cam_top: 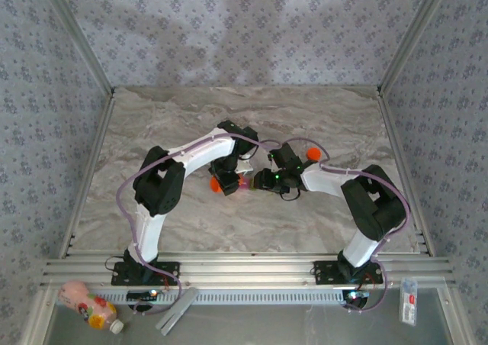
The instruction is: Sort the pills into containers
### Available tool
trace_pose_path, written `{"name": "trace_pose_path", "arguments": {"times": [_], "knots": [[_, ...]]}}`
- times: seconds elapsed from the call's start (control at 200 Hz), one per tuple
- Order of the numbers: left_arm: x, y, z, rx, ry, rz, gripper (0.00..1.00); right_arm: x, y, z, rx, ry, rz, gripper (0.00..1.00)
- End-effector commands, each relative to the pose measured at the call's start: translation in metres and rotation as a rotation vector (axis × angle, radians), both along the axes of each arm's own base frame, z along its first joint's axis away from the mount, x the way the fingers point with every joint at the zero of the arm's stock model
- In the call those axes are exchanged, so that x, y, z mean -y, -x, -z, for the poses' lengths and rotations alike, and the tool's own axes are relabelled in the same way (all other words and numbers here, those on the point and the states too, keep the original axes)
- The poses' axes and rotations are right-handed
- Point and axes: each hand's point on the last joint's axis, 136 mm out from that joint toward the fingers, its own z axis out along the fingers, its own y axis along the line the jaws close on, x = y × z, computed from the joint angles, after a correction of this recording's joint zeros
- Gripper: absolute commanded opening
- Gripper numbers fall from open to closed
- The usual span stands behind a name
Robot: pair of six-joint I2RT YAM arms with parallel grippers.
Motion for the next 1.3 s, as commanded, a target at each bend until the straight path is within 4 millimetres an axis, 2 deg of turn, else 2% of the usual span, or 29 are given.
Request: {"name": "trace_pose_path", "arguments": {"times": [0.0, 0.565, 0.894, 1.294], "knots": [[-0.009, -0.001, -0.009, 0.006, -0.038, 0.023, 0.00, 0.000, 0.004, 0.006, -0.029, 0.001, 0.001, 0.47], [-0.011, -0.007, -0.019, 0.038, -0.044, 0.038, 0.00, 0.000, 0.005, 0.010, -0.041, 0.004, 0.001, 0.47], [-0.010, 0.006, -0.018, -0.001, -0.019, 0.040, 0.00, 0.000, 0.005, 0.009, -0.039, 0.005, 0.003, 0.47], [-0.017, 0.007, -0.019, 0.004, -0.047, 0.048, 0.00, 0.000, 0.005, 0.010, -0.043, 0.007, 0.002, 0.47]]}}
